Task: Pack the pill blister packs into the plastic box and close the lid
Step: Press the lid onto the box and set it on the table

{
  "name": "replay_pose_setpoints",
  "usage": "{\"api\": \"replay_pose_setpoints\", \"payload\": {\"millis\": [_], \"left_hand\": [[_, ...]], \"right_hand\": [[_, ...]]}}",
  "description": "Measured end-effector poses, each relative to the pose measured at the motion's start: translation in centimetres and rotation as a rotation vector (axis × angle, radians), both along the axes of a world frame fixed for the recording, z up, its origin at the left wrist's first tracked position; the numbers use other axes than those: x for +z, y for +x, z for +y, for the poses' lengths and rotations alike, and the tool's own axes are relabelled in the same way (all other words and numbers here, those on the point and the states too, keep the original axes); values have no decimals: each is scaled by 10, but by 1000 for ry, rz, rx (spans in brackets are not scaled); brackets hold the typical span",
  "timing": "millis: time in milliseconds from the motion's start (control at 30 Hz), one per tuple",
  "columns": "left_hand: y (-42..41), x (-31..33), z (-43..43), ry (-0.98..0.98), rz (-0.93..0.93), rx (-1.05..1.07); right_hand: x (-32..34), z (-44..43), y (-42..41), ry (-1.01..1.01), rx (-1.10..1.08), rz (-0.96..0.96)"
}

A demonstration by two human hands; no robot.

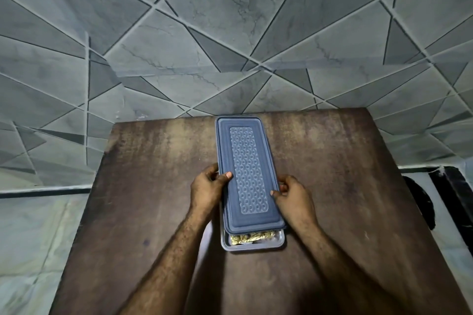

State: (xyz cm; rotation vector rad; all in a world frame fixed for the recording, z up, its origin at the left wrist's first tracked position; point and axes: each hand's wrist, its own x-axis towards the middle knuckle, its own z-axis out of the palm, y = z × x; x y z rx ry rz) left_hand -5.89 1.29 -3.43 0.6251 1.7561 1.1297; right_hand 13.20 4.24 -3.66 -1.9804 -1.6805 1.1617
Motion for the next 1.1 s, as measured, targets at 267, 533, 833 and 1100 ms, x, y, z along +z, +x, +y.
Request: {"api": "replay_pose_setpoints", "payload": {"millis": [267, 533, 833, 1100], "left_hand": [[2, -1, -6, -89, 437, -120], [-3, -18, -16, -154, 500, -170], [-3, -21, -26, -172, 377, -149], [-12, -32, -16, -200, 233, -74]], "right_hand": [[4, -3, 3, -23, -52, 44], [3, -15, 10, -27, -7, 2], [3, -19, 14, -39, 17, -48], [-5, -2, 15, -132, -63, 89]]}}
